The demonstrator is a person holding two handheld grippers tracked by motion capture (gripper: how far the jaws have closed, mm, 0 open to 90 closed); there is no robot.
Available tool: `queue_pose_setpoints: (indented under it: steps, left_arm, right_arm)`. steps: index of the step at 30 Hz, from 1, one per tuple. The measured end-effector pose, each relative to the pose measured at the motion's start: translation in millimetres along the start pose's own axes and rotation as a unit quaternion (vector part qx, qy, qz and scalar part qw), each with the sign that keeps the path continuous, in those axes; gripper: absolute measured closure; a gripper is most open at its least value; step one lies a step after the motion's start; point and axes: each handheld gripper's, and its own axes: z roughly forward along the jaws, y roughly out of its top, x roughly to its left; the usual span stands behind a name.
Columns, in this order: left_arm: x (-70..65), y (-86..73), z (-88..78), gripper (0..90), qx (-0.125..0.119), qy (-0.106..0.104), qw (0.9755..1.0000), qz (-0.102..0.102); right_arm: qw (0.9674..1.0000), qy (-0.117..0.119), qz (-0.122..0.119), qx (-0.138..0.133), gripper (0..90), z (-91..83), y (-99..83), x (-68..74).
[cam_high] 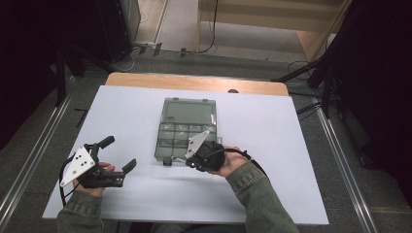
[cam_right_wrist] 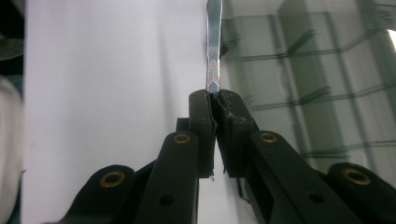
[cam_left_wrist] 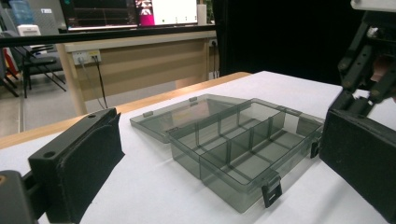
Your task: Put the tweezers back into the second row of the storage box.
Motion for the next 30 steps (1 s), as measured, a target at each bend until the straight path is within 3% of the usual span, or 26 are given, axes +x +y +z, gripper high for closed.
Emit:
queue_pose_setpoints:
  steps: [11,14,16,18,23,28,30]
  left_arm:
    - [0.5,0.0,-0.2,0.0,0.000,0.003,1.0000,-0.001]
    - [0.5,-0.1,0.4,0.0,0.002,0.003,1.0000,0.000]
    - [0.6,-0.1,0.4,0.0,0.002,0.003,1.0000,0.001]
    - [2.5,-0.7,0.4,0.0,0.006,0.010,0.9999,-0.009]
    - [4.2,-0.6,-1.1,0.0,-0.001,0.011,0.9998,-0.018]
    - [3.6,-0.6,-0.6,0.0,-0.001,0.008,0.9998,-0.016]
    - [3.5,-0.5,-0.7,0.0,-0.002,0.007,0.9999,-0.016]
  right_arm:
    - [0.9968,-0.050,0.056,-0.026,87.1,-5.3,-9.1,-15.0]
    - [0.9927,-0.073,0.085,-0.045,87.1,-6.2,-15.4,-22.0]
    - [0.9917,-0.077,0.092,-0.047,87.1,-6.9,-15.9,-22.8]
    - [0.9896,-0.087,0.104,-0.047,87.1,-8.0,-16.7,-25.7]
    - [0.9907,-0.088,0.099,-0.030,87.1,-4.1,-17.5,-26.3]
    - [0.9925,-0.095,0.076,-0.013,86.4,0.6,-15.2,-23.3]
    - [0.9926,-0.107,0.057,-0.007,71.0,3.0,-13.9,-20.8]
